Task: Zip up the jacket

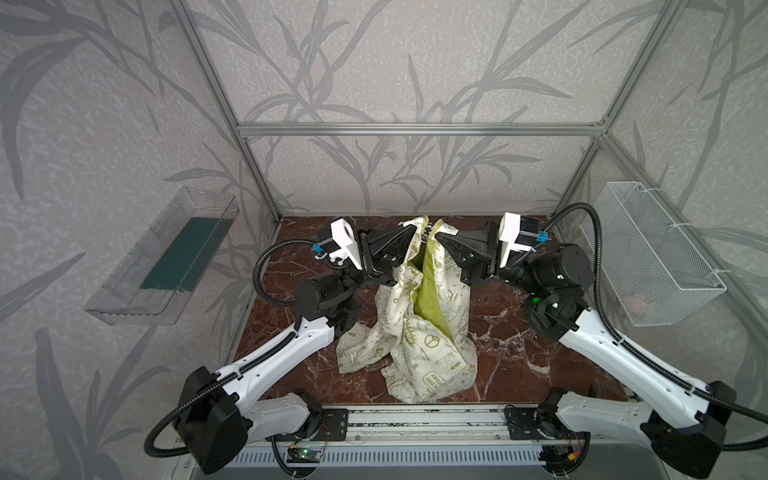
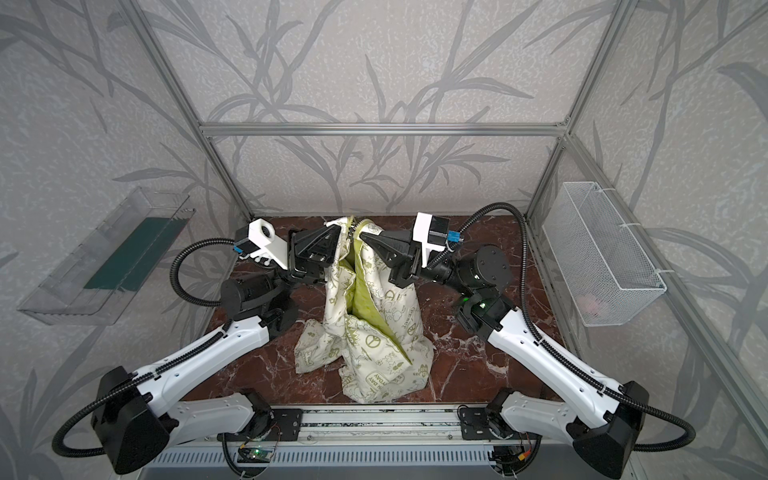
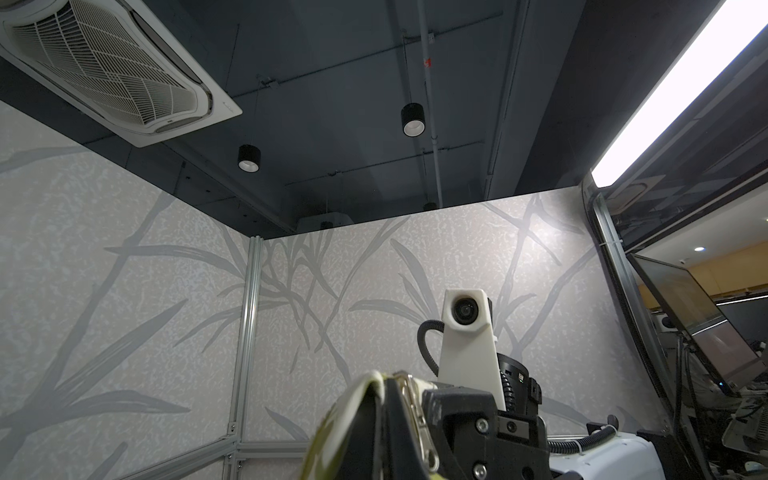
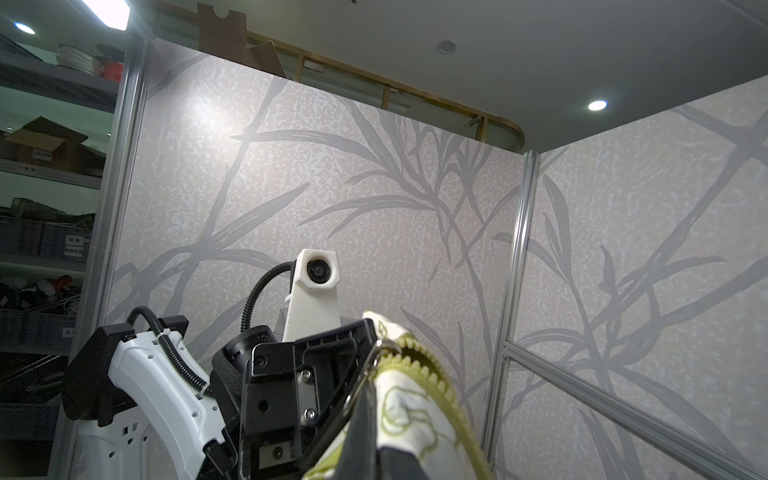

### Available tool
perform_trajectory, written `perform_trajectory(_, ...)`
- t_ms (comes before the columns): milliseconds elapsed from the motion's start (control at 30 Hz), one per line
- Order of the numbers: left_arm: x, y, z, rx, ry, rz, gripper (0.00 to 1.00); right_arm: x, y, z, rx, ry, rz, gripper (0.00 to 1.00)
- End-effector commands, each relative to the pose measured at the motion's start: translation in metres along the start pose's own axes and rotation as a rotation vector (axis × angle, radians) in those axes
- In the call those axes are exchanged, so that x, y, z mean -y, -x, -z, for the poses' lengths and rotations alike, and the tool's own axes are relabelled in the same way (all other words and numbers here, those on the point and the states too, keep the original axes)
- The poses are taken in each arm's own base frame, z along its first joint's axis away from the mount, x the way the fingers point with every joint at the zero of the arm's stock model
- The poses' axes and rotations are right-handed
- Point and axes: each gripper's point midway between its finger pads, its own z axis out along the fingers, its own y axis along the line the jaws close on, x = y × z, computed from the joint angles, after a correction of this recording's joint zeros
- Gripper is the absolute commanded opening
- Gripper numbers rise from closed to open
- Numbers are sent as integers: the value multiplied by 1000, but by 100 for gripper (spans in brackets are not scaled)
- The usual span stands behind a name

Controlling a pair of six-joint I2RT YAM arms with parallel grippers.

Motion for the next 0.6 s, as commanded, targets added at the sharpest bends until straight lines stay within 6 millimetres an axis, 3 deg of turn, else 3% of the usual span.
perform_trajectory(0, 7, 8, 4, 11, -22, -27, 0, -3, 53, 6, 121, -19, 59, 0)
perform_trajectory(567, 5, -7, 15, -85, 2, -60, 0, 10, 50, 14, 87, -96, -14, 0)
